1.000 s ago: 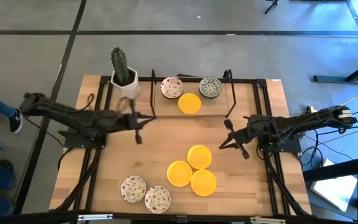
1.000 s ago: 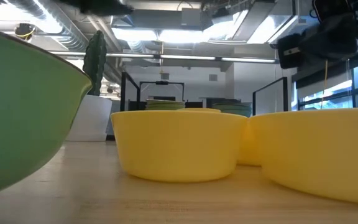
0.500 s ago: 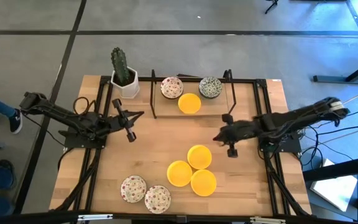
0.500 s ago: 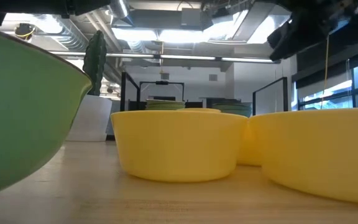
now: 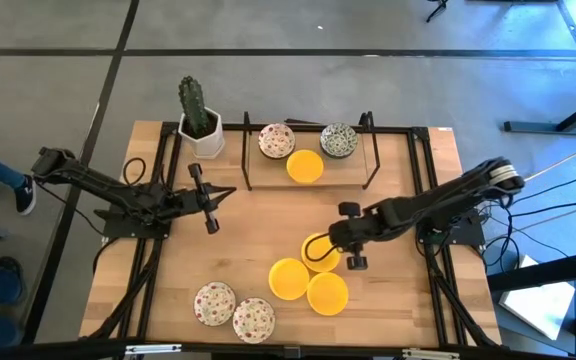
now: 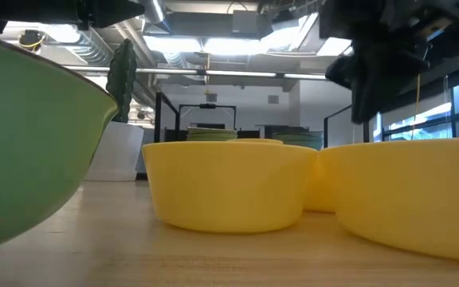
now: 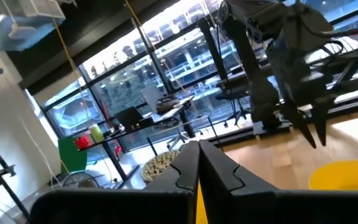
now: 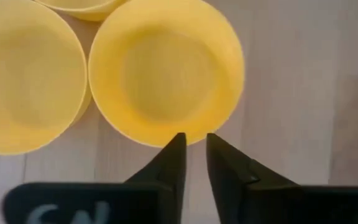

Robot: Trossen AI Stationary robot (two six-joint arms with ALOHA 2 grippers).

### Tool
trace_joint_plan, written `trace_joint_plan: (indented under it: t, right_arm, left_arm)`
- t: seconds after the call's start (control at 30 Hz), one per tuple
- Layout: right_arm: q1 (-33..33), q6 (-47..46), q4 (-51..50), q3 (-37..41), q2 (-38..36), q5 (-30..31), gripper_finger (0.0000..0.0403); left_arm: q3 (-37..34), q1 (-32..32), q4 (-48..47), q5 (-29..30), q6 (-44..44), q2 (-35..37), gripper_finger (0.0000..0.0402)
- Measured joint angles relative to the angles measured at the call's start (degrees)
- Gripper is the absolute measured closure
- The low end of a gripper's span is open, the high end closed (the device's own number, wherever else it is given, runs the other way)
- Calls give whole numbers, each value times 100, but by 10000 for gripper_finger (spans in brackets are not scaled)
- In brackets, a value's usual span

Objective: Pick & Place Mini bowls
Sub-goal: Stack the top right yellow bowl on top of the yellow bowls on the shelf

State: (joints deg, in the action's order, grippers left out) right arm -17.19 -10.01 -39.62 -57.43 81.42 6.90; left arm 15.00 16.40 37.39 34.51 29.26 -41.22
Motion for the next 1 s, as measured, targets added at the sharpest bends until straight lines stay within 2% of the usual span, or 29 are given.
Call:
trace_joint_plan:
  t: [0.2, 0.4, 0.7, 1.0]
  right_arm:
    - [127, -292, 93, 0, 327, 385, 276]
    - [359, -351, 294, 0, 419, 55, 236]
    - [593, -206, 578, 0, 468, 45, 226]
    - [758, -31, 764, 0, 1011, -62, 226]
  left_arm:
    - [0, 0, -2, 0, 0, 0, 396]
    - [0, 0, -48, 0, -11, 0, 397]
    - [0, 0, -162, 0, -7, 0, 392]
    - [0, 0, -162, 0, -3, 0, 397]
